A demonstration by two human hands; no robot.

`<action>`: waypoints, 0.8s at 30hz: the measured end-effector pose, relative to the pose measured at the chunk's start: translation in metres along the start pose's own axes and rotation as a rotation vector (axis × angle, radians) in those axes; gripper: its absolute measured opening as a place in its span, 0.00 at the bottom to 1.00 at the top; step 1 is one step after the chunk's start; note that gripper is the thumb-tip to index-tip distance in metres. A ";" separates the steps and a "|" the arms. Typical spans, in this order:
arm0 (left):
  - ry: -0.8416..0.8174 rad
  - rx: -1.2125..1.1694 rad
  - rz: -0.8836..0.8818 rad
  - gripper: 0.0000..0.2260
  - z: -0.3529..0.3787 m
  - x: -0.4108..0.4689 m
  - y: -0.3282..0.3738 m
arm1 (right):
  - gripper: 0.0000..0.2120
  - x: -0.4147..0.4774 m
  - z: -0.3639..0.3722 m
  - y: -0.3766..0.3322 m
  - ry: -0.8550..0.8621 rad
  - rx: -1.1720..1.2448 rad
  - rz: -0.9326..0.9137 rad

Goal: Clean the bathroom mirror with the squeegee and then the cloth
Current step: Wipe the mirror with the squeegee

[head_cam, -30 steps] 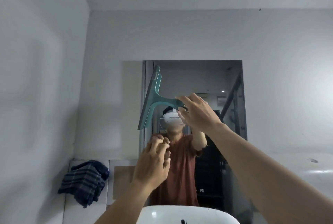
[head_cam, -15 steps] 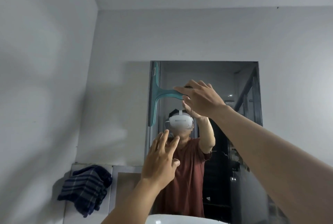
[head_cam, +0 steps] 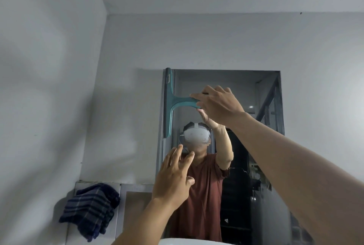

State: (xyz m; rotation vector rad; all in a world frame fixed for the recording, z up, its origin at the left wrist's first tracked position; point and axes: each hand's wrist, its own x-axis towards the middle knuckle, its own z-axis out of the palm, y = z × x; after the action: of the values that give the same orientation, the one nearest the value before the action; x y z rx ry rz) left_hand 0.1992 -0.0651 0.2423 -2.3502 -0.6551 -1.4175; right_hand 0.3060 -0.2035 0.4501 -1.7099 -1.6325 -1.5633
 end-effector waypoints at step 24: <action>0.011 0.033 -0.015 0.37 -0.002 0.000 0.002 | 0.24 -0.073 -0.043 0.072 -0.070 -0.188 0.194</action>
State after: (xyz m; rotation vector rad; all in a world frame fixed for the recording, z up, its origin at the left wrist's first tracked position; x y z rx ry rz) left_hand 0.1982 -0.0678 0.2431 -2.3159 -0.6886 -1.4138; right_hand 0.3639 -0.2973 0.4372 -1.9742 -1.3385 -1.6212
